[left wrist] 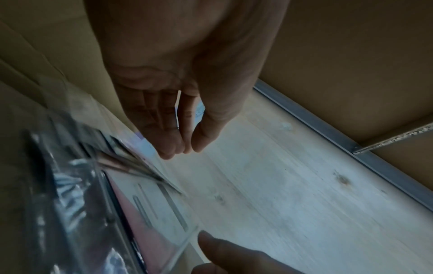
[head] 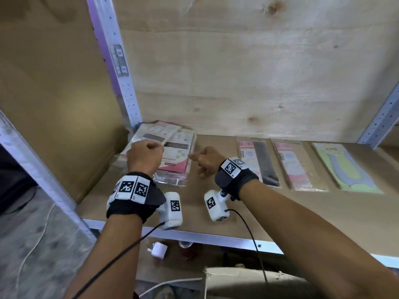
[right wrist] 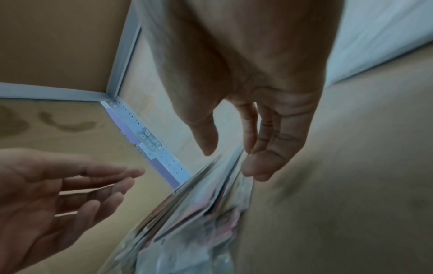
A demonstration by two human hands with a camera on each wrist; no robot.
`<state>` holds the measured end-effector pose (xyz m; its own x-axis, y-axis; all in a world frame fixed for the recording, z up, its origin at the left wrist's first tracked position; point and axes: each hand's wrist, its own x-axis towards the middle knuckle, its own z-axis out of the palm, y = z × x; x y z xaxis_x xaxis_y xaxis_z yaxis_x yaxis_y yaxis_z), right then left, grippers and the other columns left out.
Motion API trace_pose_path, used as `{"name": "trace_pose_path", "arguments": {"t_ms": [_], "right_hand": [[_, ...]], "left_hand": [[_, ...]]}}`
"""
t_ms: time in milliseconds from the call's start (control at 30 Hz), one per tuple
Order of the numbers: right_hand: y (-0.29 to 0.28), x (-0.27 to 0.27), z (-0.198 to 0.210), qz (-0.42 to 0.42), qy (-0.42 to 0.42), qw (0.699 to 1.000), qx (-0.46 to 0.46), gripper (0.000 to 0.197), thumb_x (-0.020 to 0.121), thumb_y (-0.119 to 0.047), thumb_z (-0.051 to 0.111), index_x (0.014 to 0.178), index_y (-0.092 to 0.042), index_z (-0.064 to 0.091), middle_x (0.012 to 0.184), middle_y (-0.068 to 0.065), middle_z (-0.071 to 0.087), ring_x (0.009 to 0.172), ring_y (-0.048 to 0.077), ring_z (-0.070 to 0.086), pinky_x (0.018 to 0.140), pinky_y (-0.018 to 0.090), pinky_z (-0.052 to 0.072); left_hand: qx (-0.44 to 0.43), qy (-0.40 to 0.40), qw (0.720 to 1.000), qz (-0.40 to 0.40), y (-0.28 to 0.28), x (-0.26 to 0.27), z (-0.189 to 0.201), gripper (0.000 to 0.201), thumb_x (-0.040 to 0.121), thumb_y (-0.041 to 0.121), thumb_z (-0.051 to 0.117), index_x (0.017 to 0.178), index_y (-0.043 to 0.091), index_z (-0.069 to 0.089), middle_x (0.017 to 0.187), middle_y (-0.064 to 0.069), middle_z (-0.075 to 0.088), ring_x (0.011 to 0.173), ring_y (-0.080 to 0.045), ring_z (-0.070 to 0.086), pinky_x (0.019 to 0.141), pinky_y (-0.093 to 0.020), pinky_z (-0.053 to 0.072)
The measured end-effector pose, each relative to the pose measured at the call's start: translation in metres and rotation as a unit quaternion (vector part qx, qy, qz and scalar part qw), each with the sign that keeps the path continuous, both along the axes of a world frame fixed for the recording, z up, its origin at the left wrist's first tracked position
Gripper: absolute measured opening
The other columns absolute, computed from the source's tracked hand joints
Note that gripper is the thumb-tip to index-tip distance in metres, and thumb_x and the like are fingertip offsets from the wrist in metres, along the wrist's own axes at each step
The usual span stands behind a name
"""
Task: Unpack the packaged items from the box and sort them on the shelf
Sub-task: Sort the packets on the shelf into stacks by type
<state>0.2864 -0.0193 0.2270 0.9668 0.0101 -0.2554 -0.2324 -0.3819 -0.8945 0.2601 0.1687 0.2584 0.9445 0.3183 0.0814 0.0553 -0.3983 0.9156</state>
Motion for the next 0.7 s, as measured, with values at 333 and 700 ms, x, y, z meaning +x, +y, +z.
{"name": "trace_pose_path", "arguments": {"t_ms": [333,700], "right_hand": [[0.019,0.011,-0.009,0.047,0.001,0.996,-0.076,0.032,0.085,-0.022,0.076,0.112,-0.009,0.065,0.088,0.006,0.073,0.081,0.028,0.072,0.083,0.049,0.06],[-0.057,-0.048,0.049,-0.005,-0.021,0.991,0.131,0.036,0.094,-0.003,0.062,0.127,-0.009,0.051,0.081,0.01,0.06,0.053,0.016,0.044,0.052,0.029,0.032]], "left_hand": [[0.002,0.036,0.999,-0.009,0.008,0.008,-0.014,0.016,0.083,0.024,0.068,0.067,0.027,0.068,0.092,-0.006,0.076,0.092,-0.031,0.072,0.088,-0.045,0.059],[0.074,0.038,0.986,-0.145,-0.024,0.002,-0.01,0.057,0.076,-0.013,0.06,0.123,0.019,0.068,0.106,-0.005,0.066,0.096,-0.024,0.063,0.09,-0.039,0.056]]}}
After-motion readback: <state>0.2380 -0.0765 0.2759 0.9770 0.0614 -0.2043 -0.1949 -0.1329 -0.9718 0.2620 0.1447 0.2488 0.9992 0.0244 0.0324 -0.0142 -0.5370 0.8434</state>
